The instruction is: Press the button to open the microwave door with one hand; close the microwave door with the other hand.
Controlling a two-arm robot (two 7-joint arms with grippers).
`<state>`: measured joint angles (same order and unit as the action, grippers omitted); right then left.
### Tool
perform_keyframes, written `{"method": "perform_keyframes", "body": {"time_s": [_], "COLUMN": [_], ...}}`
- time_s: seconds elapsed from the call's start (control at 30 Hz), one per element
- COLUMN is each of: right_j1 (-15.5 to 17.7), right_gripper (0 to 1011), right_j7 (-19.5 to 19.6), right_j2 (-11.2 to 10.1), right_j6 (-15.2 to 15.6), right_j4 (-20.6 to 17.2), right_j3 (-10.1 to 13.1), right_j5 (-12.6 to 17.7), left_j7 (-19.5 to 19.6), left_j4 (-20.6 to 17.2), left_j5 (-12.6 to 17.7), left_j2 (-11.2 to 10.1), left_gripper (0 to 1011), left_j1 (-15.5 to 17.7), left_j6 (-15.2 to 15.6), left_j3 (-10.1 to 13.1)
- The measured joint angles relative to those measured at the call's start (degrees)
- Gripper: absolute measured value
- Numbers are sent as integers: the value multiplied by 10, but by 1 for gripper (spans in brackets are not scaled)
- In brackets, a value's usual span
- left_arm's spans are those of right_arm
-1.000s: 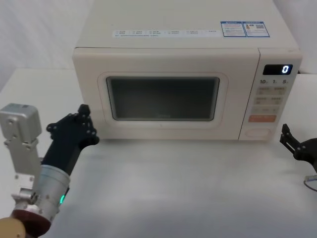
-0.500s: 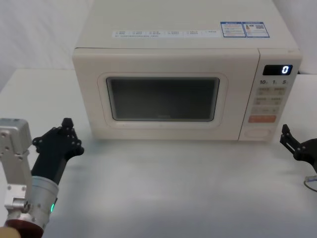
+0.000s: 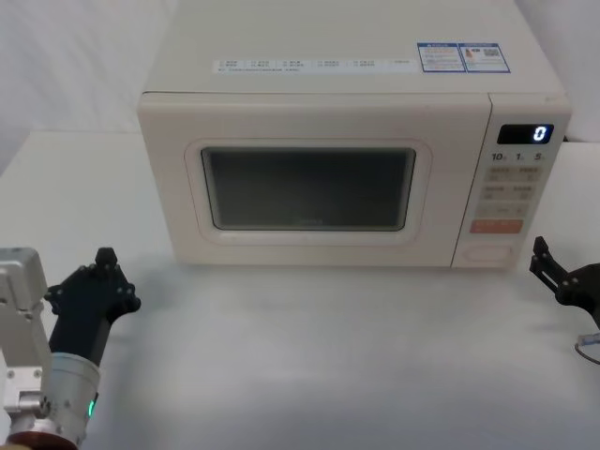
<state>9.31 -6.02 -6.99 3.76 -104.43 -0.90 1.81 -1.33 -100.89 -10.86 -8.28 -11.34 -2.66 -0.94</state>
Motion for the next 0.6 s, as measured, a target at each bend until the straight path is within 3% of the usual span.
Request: {"method": "perform_keyframes", "body": {"time_s": [0.6], "right_j1": [0], "right_gripper": [1002], "right_j7": [0], "right_j2": [0], "right_j6": [0], "right_j4": [0], "right_j3": [0], "right_j5": [0], "left_j7": [34], "left_j4": [32], "left_j5": [28], "left_j2": [2], "left_gripper": [0], "left_j1": [15], "left_j6": [12], "left_j3": [3]}}
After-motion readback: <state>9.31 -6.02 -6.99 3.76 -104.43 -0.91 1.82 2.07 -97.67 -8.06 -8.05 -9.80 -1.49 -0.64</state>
